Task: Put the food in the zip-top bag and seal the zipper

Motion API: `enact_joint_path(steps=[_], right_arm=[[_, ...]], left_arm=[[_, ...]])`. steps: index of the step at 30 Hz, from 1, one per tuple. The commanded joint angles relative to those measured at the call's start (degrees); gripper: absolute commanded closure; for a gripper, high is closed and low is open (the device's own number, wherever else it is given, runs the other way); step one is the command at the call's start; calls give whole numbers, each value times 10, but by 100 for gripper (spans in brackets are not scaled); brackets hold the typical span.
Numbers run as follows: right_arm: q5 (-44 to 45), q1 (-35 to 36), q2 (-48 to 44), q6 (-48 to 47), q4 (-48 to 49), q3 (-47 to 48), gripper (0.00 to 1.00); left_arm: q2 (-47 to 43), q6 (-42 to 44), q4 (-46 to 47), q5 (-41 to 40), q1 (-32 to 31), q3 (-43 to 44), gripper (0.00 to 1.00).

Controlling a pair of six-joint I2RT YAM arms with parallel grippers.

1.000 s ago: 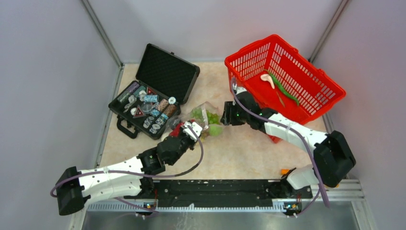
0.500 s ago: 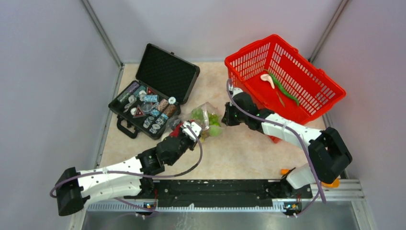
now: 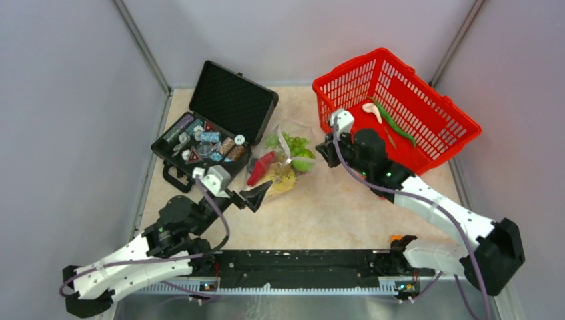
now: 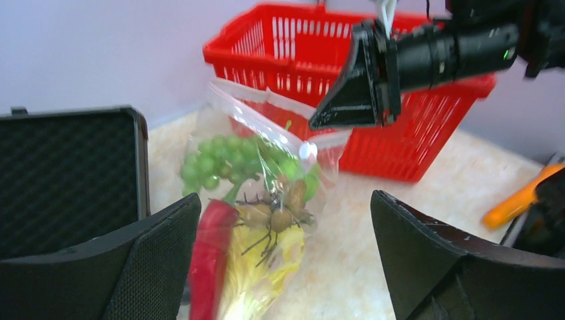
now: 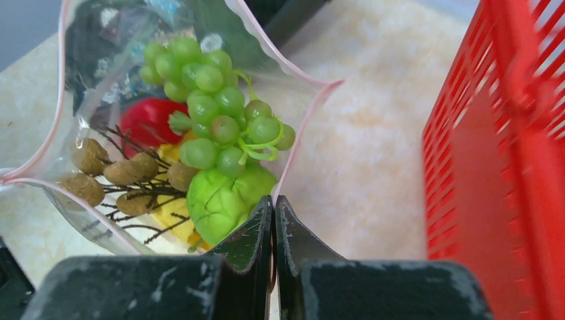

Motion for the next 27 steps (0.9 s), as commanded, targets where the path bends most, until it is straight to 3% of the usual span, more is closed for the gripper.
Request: enact_joint_path(steps=[1,9,14,17,21,27], right_arm=[[-29,-2,-51,-119,88,14,100],[-146,-3,-51,-242,-30,177,100],[-187,-3,-36,-266,-78,275,100],[-213,-2,-15,-277,-136,336,100],[-243,-3,-7,-292,-188,370,100],[-330,-3,-24,-321,-246,338,100]], left_arm=[[-17,-9,-66,24,0,81,2],[39,30,-126,2,0,199,1],[73,40,-135,-78,0,260,1],[75,41,-135,-84,0,277,1],[66,31,-136,-46,0,286,1],[100,64,-194,114,0,301,1]])
